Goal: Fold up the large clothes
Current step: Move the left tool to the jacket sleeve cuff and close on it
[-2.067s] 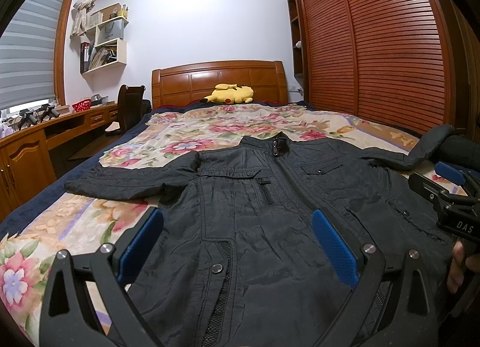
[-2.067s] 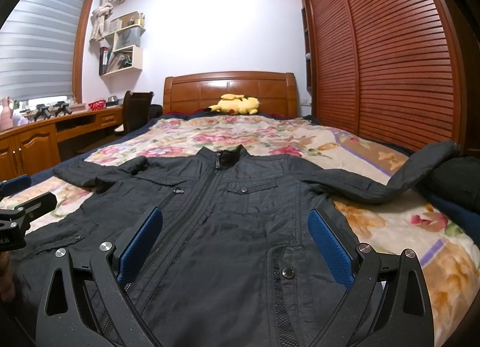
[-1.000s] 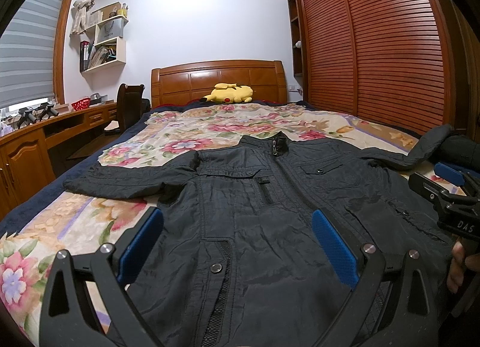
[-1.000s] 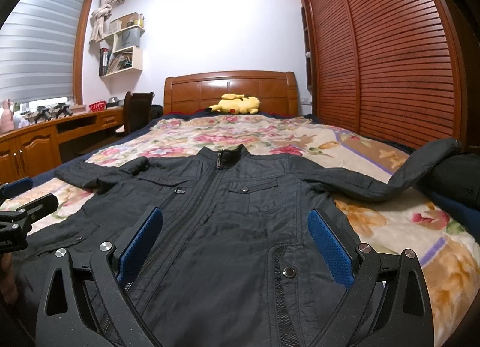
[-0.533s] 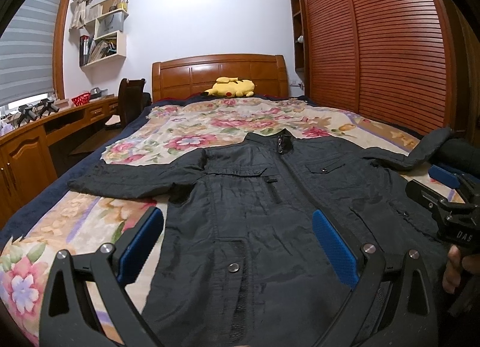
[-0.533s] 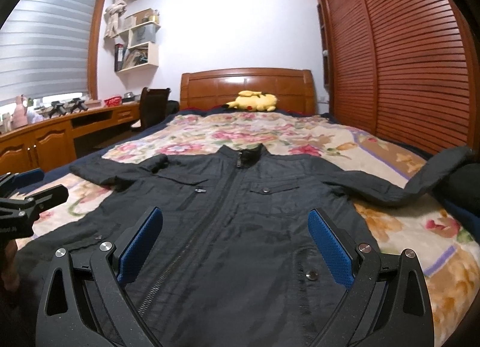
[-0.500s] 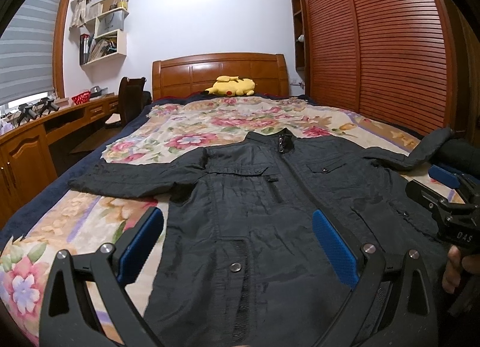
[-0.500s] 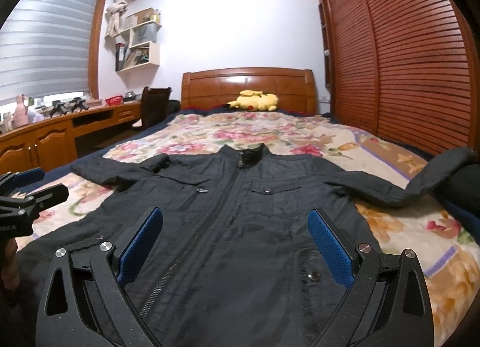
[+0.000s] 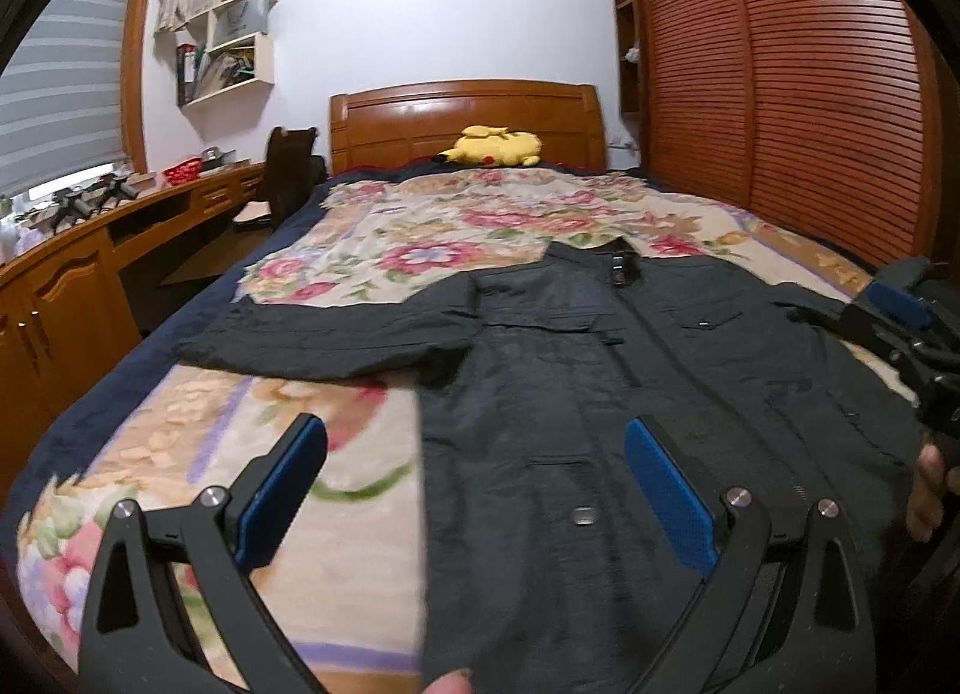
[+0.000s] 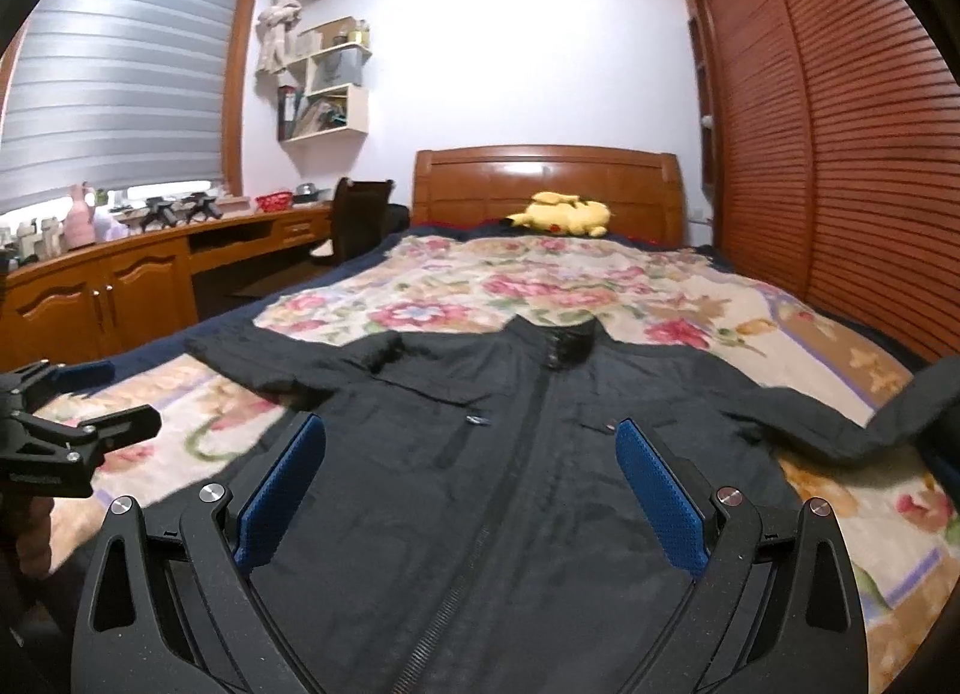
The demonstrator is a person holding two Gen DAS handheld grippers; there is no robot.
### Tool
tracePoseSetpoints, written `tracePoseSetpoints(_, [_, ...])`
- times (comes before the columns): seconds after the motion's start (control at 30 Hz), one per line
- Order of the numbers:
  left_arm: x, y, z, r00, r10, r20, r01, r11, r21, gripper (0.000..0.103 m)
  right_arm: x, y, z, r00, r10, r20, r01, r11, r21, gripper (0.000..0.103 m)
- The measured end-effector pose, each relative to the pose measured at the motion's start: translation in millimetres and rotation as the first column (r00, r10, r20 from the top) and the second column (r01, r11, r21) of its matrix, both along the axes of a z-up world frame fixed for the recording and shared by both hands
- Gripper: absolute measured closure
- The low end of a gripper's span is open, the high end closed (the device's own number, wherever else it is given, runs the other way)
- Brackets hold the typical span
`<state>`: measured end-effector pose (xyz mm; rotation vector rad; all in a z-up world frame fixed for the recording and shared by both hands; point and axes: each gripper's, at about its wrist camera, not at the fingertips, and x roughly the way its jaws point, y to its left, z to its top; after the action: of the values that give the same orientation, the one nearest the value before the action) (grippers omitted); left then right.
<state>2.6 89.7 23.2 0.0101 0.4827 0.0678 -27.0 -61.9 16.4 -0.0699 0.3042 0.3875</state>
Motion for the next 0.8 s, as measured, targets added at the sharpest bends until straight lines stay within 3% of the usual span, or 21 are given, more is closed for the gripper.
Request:
tracePoseSetpoints(0.33, [13.0,54.8,-4.7,0.997,0.045,-0.055,-0.042,0.997,0.065,0.003,25.2,46.3,12.9,0.996,0.085,-0.019,-0.085,0.996,0.0,0.004])
tracePoseSetpoints(0.63, [36.4,107.6,-8.0,0.991,0.092,-0.093,-0.086,0.994,0.065,0.003,57.7,99.0,14.9,0.984,0.169,-0.062,-0.169,0.986,-0.002,0.004])
tracePoseSetpoints(0.8, [54.6,135.3,-14.9,0.987,0.096,-0.132,-0.091,0.995,0.045,0.003,71.9,123.1,0.8,0.97,0.222,-0.095,-0.226,0.974,-0.03,0.004])
